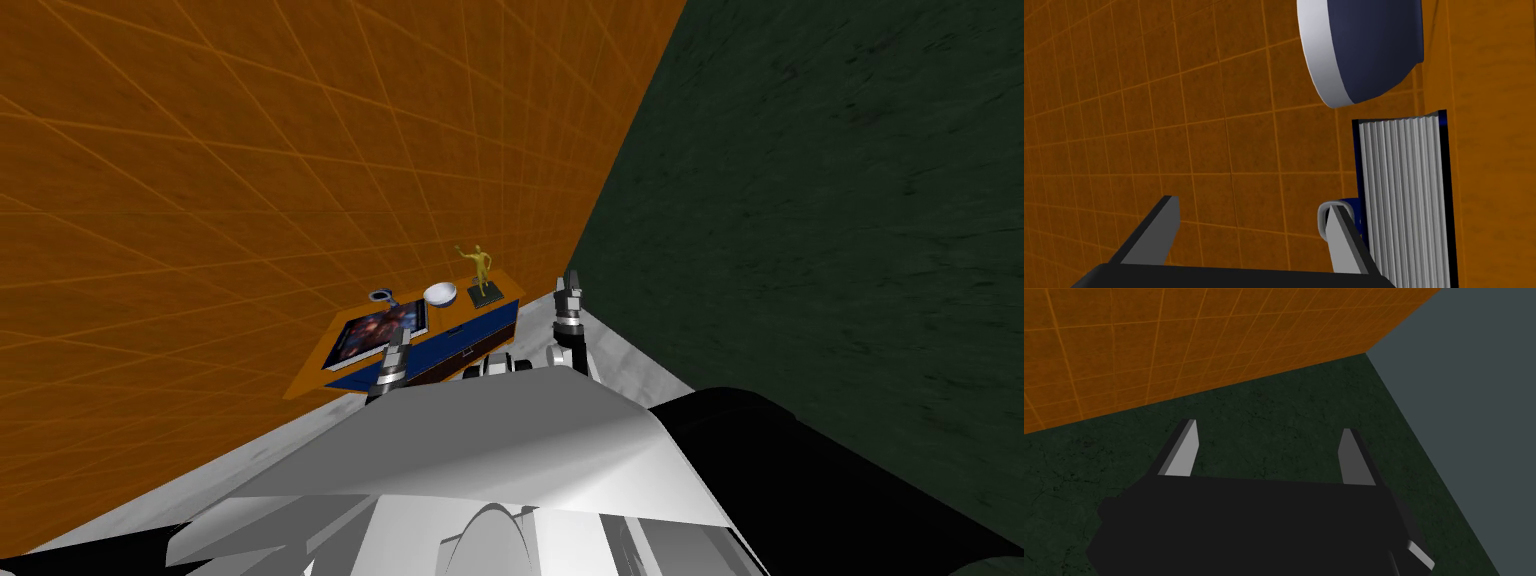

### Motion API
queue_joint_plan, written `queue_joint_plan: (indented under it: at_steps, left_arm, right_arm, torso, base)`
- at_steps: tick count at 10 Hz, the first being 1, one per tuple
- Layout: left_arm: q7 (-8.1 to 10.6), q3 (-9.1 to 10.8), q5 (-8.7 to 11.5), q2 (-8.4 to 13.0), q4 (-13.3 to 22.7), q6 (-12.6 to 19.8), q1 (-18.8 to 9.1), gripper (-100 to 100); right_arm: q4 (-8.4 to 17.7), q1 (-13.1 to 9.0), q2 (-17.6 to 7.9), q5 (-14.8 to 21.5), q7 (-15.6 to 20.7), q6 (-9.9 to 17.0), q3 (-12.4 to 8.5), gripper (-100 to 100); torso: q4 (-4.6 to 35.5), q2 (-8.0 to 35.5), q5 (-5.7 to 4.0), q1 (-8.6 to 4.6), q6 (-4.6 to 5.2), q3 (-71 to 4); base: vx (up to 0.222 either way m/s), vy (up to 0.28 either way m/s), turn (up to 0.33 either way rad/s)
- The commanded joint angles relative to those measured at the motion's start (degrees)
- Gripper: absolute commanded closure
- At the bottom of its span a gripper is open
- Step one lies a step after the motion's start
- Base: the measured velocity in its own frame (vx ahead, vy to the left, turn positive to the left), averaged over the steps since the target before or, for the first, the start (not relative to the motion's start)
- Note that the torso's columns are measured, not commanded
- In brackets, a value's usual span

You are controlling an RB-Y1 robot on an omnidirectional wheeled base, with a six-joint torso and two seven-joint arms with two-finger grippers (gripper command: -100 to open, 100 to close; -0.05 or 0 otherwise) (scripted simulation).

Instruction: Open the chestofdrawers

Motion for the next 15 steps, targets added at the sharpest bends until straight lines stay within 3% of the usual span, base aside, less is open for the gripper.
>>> queue_joint_plan:
  at_steps: [1,11,15]
  left_arm:
    - [0.34,-0.75,-0.2,-0.5,3.7,-0.7,-0.1,-100]
    - [0.83,0.57,-0.2,-1.4,14.4,-6.6,-1.8,-100]
    - [1.05,0.98,-0.4,-1.8,18.9,-8.8,-2.5,-100]
  right_arm:
    - [0.0,0.0,0.0,0.0,0.0,0.0,0.0,0]
    - [0.0,0.0,0.0,0.0,0.0,0.0,0.0,0]
    - [0.0,0.0,0.0,0.0,0.0,0.0,0.0,0]
  torso:
    - [-0.1,-0.1,-0.03,-0.17,-0.07,-0.1]
    - [0.3,0.2,-0.35,0.04,-0.24,0.0]
    - [0.1,0.1,-0.02,0.2,-0.29,0.1]
  base:
    - [0.057,-0.074,0.045]
    - [0.045,-0.062,0.055]
    - [0.041,-0.031,0.065]
